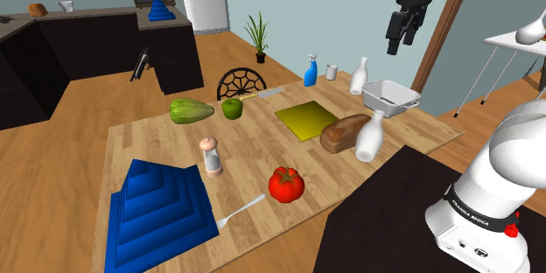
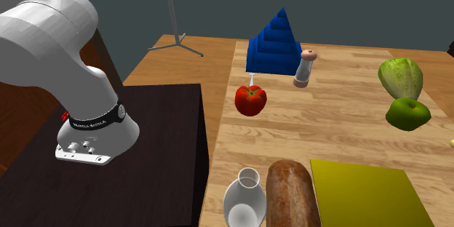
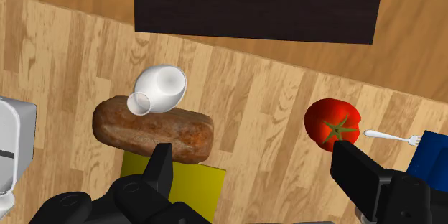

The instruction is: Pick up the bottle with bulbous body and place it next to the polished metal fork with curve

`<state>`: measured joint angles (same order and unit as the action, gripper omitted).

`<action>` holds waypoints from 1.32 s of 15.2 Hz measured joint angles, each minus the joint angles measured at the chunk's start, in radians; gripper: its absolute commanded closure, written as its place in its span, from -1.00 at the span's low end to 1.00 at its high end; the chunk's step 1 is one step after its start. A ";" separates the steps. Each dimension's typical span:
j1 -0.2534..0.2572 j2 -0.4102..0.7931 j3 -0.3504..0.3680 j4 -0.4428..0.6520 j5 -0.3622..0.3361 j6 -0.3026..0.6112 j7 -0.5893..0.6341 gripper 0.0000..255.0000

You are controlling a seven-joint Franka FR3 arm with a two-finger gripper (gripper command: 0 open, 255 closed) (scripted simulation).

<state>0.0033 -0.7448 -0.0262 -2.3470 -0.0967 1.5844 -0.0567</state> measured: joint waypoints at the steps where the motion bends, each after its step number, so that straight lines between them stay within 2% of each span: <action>1: 0.000 0.000 0.000 0.000 0.000 0.000 0.000 -1.00; 9: -0.031 0.096 -0.101 -0.122 -0.045 0.200 -0.086 -1.00; 15: -0.054 0.233 -0.187 -0.176 -0.073 0.375 -0.163 -1.00; 20: -0.063 0.394 -0.254 -0.190 -0.072 0.535 -0.229 -1.00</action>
<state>-0.0597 -0.3509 -0.2805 -2.5368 -0.1682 2.1192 -0.2854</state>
